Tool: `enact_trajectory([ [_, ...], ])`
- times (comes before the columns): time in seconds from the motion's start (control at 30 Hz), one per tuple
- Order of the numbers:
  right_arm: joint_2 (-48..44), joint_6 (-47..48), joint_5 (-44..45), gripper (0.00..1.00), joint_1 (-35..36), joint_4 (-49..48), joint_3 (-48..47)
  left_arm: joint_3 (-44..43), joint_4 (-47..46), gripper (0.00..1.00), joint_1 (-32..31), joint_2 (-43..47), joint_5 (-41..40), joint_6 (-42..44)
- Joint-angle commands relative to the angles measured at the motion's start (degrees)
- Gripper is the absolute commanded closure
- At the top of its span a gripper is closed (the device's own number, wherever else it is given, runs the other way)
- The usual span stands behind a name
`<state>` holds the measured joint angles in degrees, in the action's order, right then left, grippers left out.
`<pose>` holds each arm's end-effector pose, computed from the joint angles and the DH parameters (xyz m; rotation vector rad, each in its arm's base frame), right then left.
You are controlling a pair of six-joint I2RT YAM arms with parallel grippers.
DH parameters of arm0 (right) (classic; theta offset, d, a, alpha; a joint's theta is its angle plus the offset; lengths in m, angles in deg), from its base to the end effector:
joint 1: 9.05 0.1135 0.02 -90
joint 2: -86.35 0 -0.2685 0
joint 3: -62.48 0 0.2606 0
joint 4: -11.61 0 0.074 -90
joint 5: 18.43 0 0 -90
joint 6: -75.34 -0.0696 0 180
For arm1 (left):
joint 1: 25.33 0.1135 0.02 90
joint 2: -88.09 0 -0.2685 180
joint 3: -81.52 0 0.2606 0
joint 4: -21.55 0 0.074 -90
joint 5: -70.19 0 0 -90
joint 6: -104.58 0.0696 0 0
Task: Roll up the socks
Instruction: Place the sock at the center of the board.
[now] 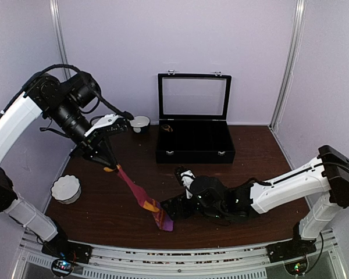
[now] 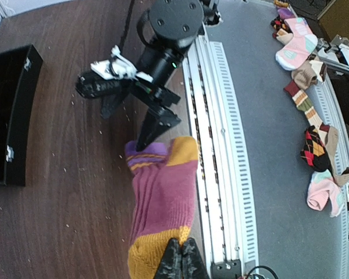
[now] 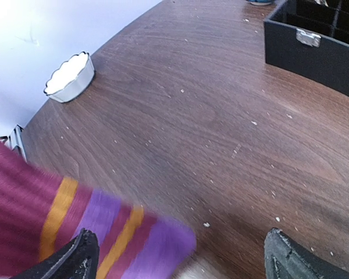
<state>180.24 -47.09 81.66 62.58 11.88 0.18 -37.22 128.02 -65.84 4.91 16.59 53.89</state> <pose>0.1317 0.3580 0.1696 -0.6496 2.1530 0.8624 0.1576 -0.1890 0.4088 1.8365 1.9643 -0.8875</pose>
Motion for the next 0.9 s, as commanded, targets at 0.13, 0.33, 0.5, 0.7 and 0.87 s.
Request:
enact_trajectory([
  [0.13,5.3,1.3,-3.7,0.00,1.3,0.8,-7.9,6.5,1.7,1.00,-0.3,6.8,4.7,-2.4],
  [0.33,5.1,0.3,-5.7,0.00,1.4,-3.0,-6.2,9.1,1.0,1.00,-0.3,7.2,10.0,-3.2],
  [0.5,4.1,-0.5,-3.0,0.00,1.3,-0.6,-4.9,12.5,-10.5,1.00,-0.3,-0.4,6.4,-10.6],
  [0.7,-6.7,-5.4,5.0,0.00,1.4,3.2,6.6,2.3,-17.1,1.00,-0.4,-22.4,9.5,-16.2],
  [0.87,-17.9,-8.8,9.4,0.00,1.5,8.6,15.4,-9.6,-19.2,1.00,-0.9,-33.8,8.7,-20.0],
])
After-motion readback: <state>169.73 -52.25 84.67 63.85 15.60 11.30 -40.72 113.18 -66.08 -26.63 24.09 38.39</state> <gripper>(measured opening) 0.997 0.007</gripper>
